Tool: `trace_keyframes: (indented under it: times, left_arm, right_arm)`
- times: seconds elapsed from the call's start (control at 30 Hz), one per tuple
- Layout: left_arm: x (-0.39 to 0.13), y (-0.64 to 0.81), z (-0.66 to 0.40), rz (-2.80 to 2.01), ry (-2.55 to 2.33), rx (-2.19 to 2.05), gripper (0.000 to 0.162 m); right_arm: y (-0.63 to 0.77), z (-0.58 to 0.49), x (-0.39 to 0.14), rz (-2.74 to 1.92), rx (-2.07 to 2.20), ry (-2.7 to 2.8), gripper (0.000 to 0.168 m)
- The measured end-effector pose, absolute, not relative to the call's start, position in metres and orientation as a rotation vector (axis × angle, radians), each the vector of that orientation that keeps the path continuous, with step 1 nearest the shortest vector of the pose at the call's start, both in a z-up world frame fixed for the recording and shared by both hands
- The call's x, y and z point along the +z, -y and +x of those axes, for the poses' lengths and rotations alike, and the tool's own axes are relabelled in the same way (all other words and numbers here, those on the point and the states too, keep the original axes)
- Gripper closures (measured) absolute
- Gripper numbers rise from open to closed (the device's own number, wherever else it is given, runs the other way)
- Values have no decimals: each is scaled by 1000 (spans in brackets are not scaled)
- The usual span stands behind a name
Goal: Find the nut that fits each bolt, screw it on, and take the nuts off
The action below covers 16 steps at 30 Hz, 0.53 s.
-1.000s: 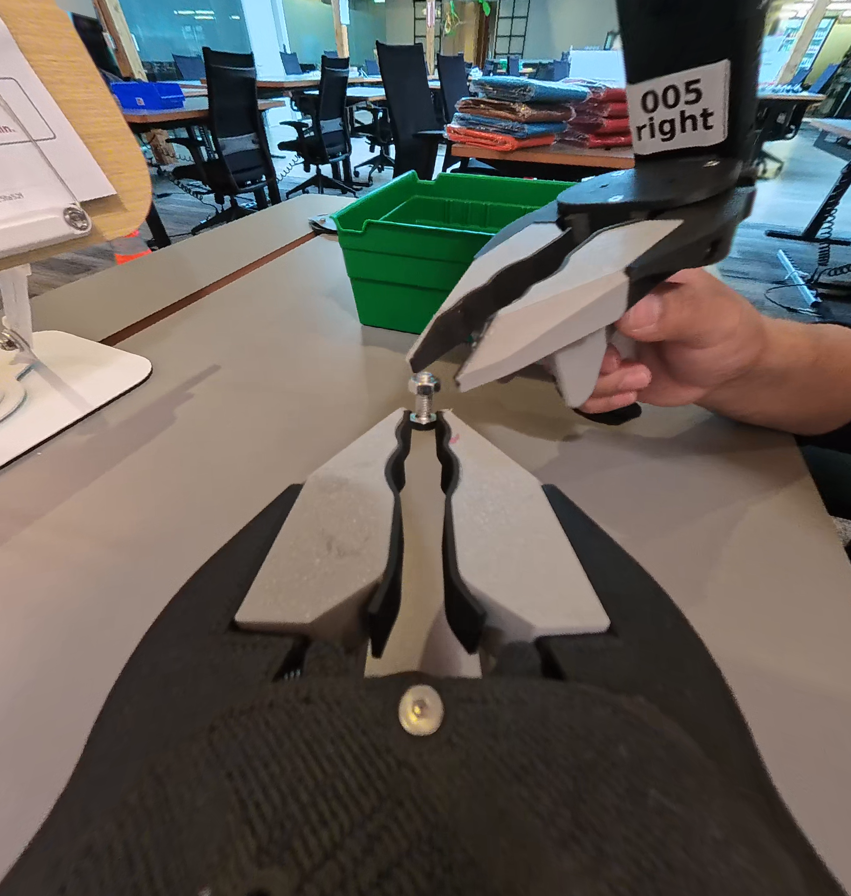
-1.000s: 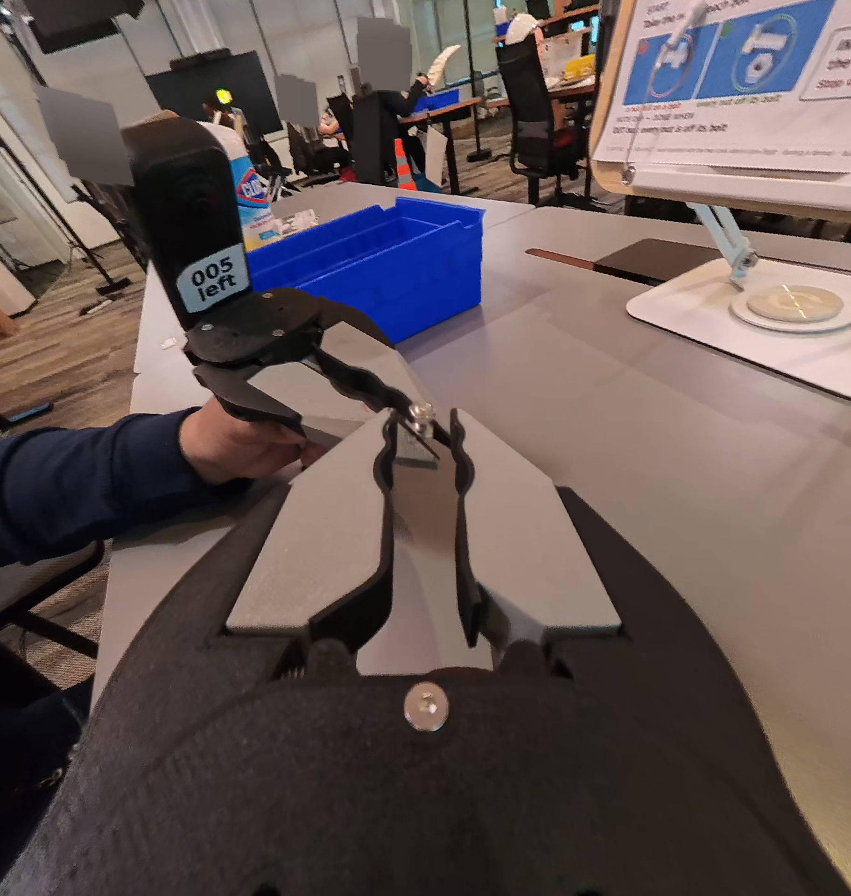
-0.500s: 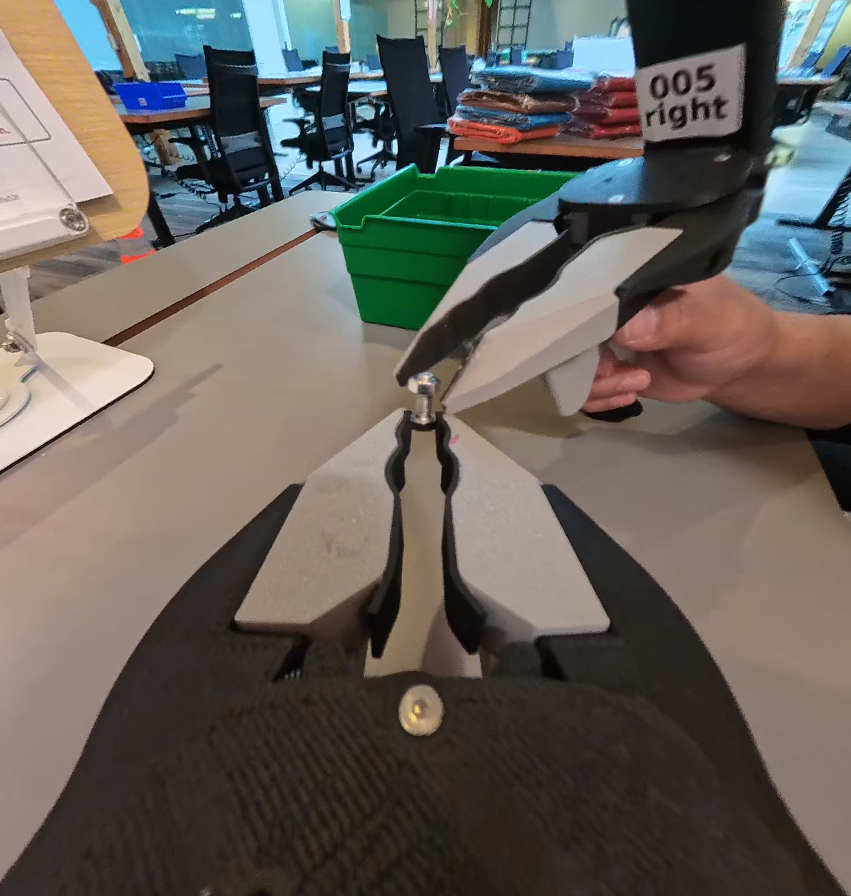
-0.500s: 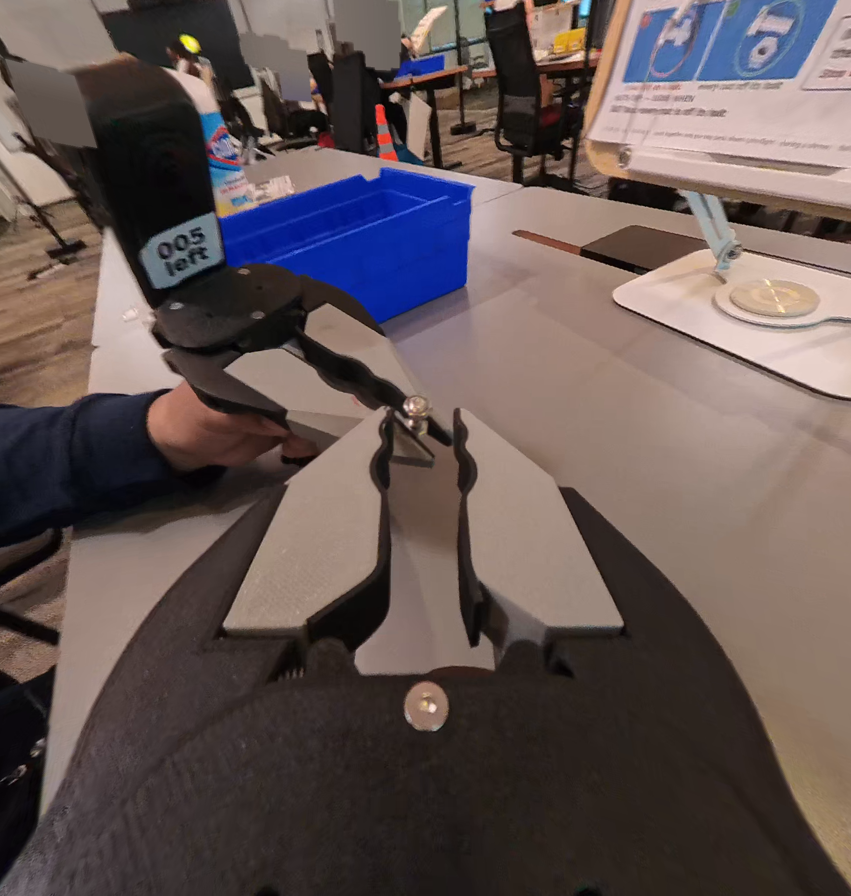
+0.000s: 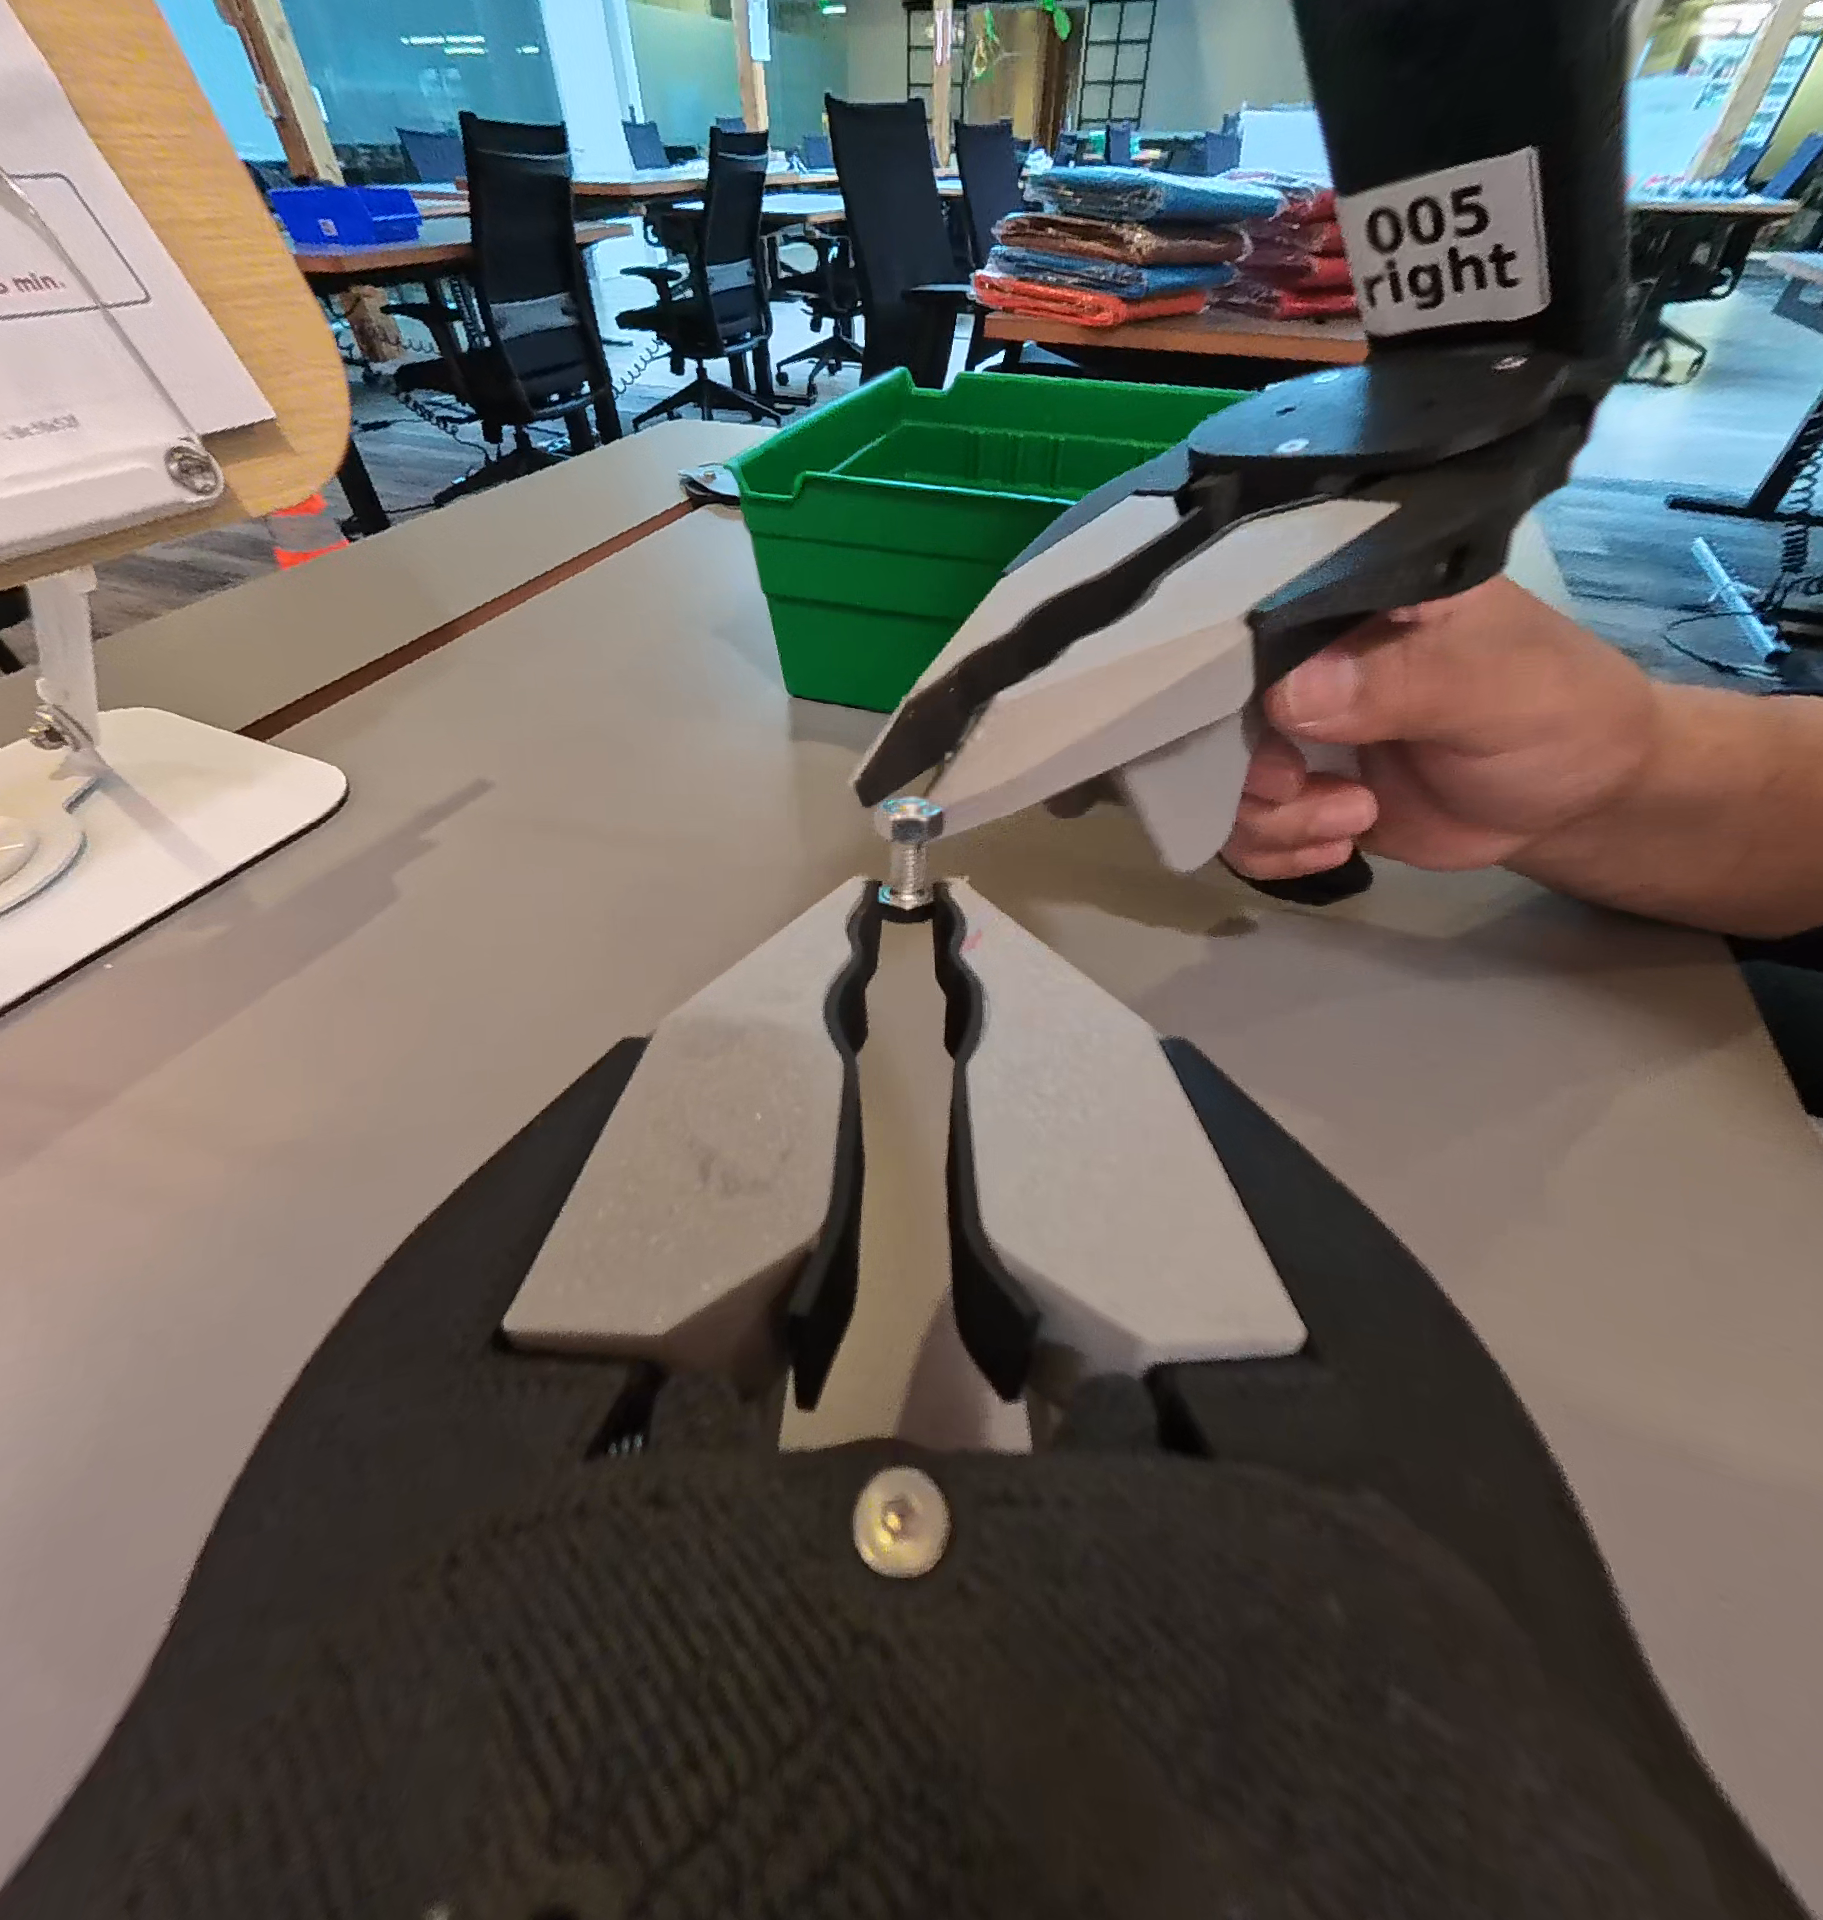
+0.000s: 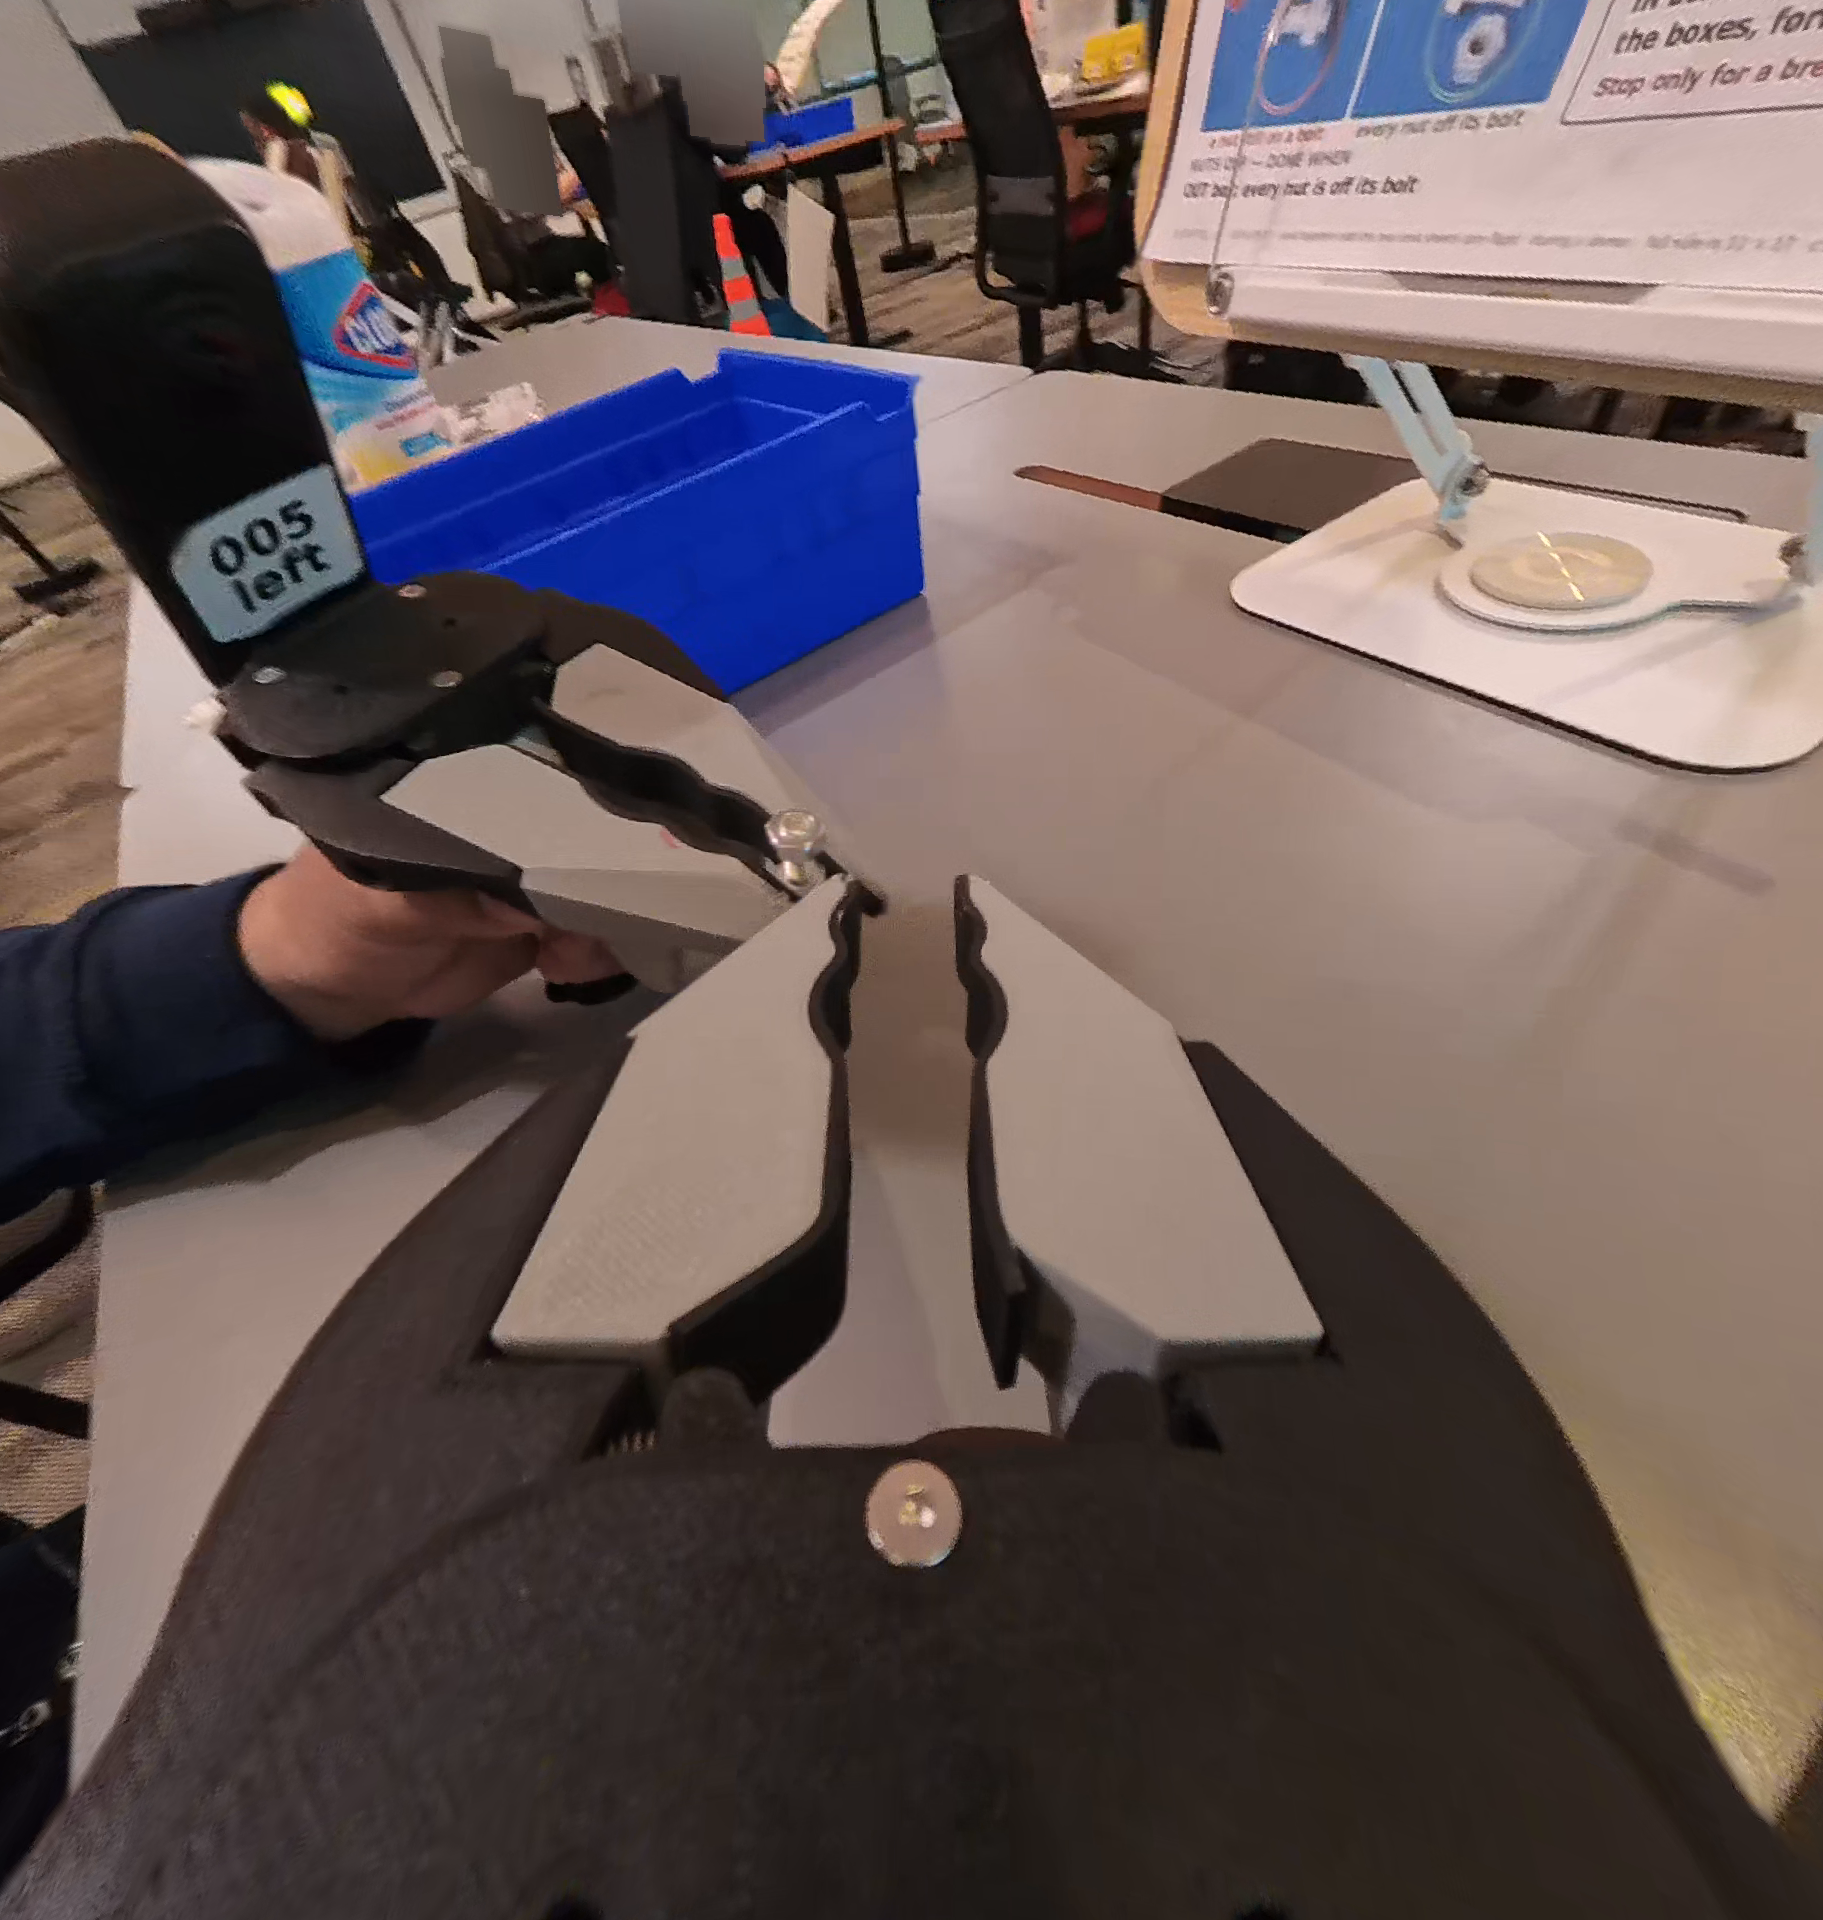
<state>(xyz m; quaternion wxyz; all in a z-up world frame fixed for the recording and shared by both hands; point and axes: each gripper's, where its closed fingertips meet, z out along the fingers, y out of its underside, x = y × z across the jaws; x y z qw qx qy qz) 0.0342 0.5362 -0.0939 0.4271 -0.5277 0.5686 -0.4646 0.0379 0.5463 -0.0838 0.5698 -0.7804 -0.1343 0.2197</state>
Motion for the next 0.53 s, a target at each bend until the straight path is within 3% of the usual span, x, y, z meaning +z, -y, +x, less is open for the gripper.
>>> trace_keyframes:
  times: [0.53]
  left_arm:
    - [-93,-523,38,-1274,-1464,-1173,154]
  right_arm:
    - [-536,12,-70,-1738,753,346,153]
